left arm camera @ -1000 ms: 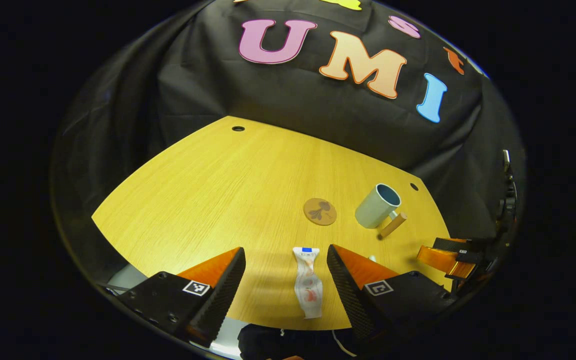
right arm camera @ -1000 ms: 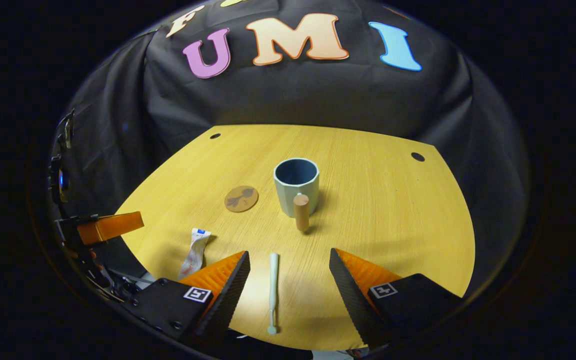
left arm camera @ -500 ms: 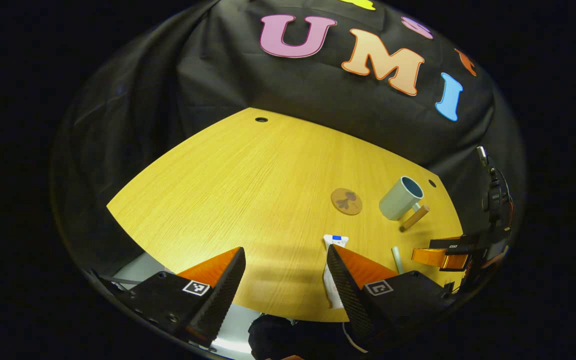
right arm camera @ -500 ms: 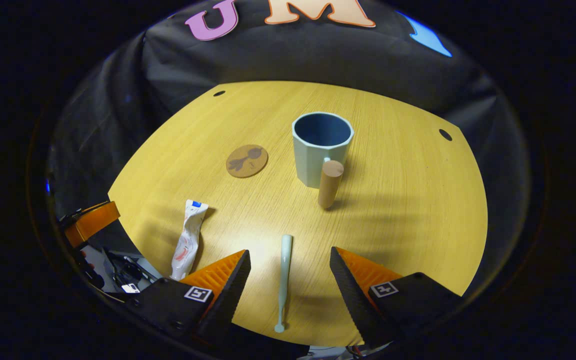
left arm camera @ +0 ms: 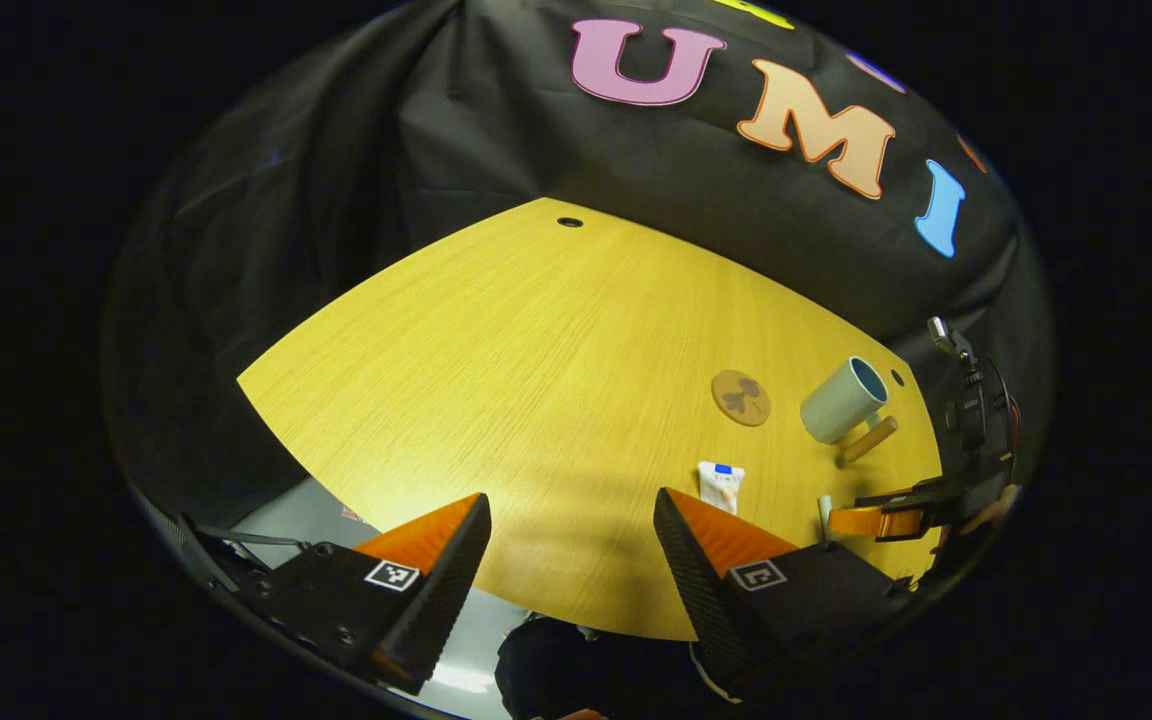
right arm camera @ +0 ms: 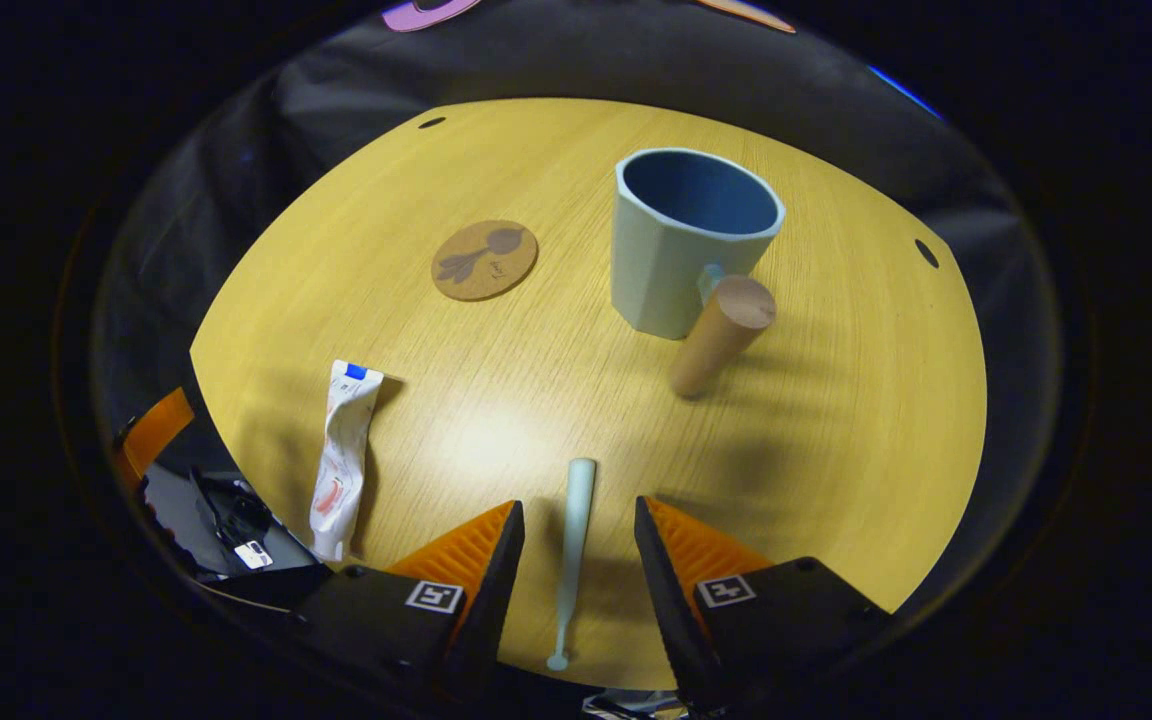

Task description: Put the toothbrush and toothpaste on the desktop into the cup, then pick up the cup and place it on the coaster on the desktop.

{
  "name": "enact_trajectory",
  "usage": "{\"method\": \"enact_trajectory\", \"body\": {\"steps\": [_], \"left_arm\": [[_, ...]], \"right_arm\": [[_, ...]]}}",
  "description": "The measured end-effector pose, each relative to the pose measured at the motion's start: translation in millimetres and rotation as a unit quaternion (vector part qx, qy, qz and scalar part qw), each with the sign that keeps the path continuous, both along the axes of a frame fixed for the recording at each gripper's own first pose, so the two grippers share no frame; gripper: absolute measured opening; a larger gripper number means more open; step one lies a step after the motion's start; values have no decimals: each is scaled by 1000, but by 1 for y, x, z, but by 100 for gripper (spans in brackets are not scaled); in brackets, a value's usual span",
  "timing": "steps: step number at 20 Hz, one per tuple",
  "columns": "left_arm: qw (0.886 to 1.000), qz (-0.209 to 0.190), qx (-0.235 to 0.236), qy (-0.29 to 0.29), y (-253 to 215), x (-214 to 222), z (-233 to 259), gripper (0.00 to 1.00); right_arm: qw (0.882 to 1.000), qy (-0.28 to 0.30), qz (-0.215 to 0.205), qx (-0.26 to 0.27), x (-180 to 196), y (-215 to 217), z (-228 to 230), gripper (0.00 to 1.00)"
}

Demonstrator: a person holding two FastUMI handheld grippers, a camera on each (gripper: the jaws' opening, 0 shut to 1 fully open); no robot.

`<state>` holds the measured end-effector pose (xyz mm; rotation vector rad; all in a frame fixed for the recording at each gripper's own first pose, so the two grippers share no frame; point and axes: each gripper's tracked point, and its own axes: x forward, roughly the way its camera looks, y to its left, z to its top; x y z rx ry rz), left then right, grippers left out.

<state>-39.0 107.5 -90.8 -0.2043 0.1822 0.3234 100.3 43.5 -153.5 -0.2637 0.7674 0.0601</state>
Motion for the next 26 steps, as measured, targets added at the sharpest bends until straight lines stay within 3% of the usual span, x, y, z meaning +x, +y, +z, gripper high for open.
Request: {"method": "enact_trajectory", "body": {"steps": [3,4,5,6,7,8,10,11,12,13,17,21,26], "left_arm": [[1000,6,1,3,4,2,-1,95],[1000,7,-1,4,4,3,-2,96],[1000,8,-4,6,5,3,-2,96],[1000,10,-8,7,5,5,-3,96],[1000,10,-11,9,5,5,-4,96],[1000,11,-13,10,5,7,-5,96],[1000,12,-15,15,7,9,-6,96],[1000,12,-15,16,7,12,-6,96],[1000,11,-15,15,7,14,-5,95],[1000,10,-15,16,7,15,-5,96],[1000,4,-8,20,5,19,-2,96],[999,-12,-6,30,-5,26,-4,96],[997,-46,11,59,-27,38,-7,96]], "right_arm": [[1000,22,-5,-5,5,1,-7,53],[999,30,-8,-10,5,0,-10,60],[999,40,-9,-9,5,1,-12,48],[999,47,-10,-8,5,2,-16,47],[999,52,-11,-9,5,2,-16,36],[998,58,-12,-13,4,1,-18,41],[998,57,-16,-23,7,-2,-17,35],[998,62,-17,-23,7,-1,-16,22],[997,62,-22,-31,6,-6,-13,25],[997,65,-26,-33,8,-6,-17,19],[996,71,-27,-40,9,-4,-14,18],[996,83,-19,-31,4,-3,-18,9],[997,64,-37,38,-1,3,-16,5]]}}
